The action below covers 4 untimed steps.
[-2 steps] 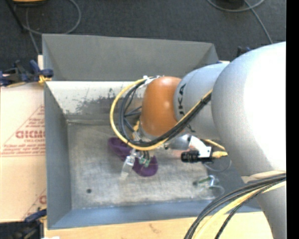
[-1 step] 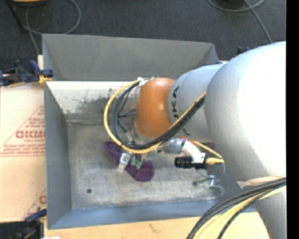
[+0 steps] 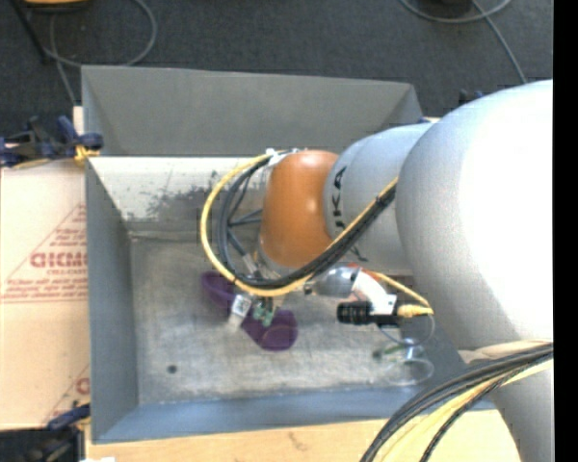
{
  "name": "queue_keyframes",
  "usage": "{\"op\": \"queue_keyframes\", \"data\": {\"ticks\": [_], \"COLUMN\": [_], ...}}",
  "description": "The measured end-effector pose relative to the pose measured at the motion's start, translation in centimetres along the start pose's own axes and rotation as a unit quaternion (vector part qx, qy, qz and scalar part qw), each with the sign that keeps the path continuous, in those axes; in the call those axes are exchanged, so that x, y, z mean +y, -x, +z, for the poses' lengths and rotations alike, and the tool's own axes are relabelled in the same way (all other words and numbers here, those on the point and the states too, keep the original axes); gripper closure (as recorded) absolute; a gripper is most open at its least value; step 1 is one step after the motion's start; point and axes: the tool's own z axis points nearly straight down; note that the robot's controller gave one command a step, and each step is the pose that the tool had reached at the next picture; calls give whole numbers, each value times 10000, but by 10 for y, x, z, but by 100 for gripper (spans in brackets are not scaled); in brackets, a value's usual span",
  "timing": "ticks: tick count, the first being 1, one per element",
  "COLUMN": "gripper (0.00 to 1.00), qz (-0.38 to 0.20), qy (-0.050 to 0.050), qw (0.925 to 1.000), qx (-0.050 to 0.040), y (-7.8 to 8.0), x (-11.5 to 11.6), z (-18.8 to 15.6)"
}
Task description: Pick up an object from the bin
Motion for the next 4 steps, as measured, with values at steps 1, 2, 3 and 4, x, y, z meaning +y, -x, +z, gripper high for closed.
{"op": "queue_keyframes", "data": {"ticks": [1,2,3,4], "gripper": [100,100,100,100], "qz": [-6,-15,-18,-25], "qy": [8,15,4,-19], "qw": [10000,10000,10000,10000], "qx": [-12,-81,-82,-58], "y": [-1,0,0,-1], "x": [0,-1,-2,-3], "z": [-3,-9,-18,-32]}}
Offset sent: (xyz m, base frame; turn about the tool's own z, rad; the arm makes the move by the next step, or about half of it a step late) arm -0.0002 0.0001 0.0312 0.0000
